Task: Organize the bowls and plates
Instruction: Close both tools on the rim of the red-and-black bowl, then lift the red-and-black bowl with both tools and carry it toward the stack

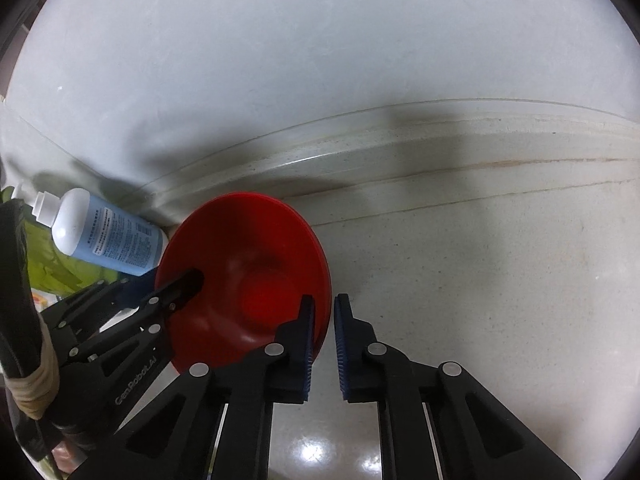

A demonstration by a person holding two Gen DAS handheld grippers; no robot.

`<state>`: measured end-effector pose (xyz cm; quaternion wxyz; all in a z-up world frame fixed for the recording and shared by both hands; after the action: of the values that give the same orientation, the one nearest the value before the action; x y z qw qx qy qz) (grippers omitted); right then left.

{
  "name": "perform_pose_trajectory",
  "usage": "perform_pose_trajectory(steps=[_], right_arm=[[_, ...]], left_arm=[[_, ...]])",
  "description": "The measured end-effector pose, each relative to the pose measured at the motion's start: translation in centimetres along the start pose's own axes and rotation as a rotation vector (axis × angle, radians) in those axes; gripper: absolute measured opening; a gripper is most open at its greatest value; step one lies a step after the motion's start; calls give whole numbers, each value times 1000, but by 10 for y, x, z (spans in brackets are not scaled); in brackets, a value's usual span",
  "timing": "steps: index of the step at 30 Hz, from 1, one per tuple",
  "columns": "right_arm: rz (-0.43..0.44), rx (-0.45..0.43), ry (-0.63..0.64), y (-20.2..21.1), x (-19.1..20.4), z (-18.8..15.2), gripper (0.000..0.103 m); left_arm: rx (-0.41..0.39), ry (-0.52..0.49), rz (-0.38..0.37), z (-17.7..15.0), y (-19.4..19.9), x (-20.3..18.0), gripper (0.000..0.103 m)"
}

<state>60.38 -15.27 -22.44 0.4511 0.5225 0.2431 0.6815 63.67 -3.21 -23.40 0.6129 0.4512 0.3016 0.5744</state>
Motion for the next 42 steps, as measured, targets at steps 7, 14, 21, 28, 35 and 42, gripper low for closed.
perform_pose_trajectory(steps=[7,14,21,28,35,42], right_arm=[[-7,-5,-1,0,2,0,9],[2,-31,-13,14,3,-3,9],[12,-61,-23,43,3,-12,9],[11,-105,-22,76,6,-27,9],[-20,-158,-16,112,8,-50,9],[-41,-211,-51,145,1,-77,9]], left_arm=[[30,53,-23,-1,1,-2,12],[34,61,-26,-9,19,1,12],[9,68,-52,-18,52,-3,12],[-49,72,-88,-27,89,-9,12],[-76,54,-133,-40,116,-36,12],[-102,16,-165,-60,146,-65,12]])
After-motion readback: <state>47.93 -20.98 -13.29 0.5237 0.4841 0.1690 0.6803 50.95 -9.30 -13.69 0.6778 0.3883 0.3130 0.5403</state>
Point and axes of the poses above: each gripper's, at about its wrist camera, not at the fingertips, and y roughly against the way its jaws point, x to its left, z to its top, the point moved 10 cm from there along -y, roughly the way its jaws point, and after that the axes turned 15 degrees about z, right-handed, at the moved point
